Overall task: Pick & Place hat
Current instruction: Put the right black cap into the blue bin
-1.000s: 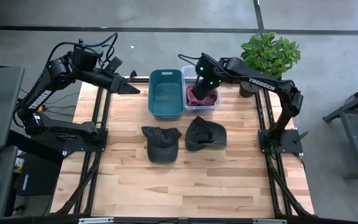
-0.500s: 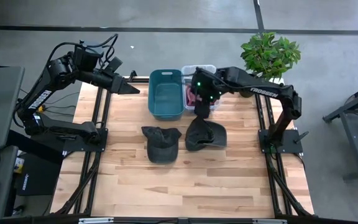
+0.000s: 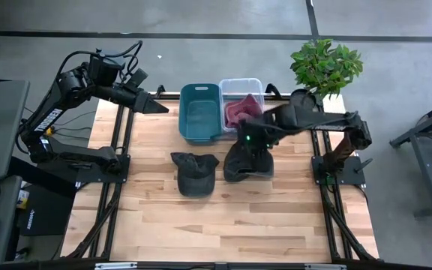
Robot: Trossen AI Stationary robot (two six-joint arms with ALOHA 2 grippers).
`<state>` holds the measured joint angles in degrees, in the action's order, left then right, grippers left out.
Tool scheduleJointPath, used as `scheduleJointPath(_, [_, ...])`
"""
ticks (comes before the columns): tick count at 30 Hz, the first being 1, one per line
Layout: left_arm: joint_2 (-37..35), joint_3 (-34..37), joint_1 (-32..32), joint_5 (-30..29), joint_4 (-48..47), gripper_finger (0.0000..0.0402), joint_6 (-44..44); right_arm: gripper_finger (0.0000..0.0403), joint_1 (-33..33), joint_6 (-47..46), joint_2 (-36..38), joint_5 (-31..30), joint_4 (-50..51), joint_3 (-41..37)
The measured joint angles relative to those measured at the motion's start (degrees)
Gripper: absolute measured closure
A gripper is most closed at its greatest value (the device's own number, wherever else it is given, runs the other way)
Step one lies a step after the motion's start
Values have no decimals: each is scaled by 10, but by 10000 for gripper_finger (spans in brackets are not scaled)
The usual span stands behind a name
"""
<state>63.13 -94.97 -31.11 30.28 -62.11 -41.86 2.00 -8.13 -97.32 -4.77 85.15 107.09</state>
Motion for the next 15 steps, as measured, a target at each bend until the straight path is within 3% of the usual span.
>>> scheduleJointPath(6, [0,0,0,-2,0,177,-5,201,68,-39,2,-20,11,-28])
scheduleJointPath(15, [0,0,0,-13,-19,176,-7,201,135,-127,26,-19,-62,-176])
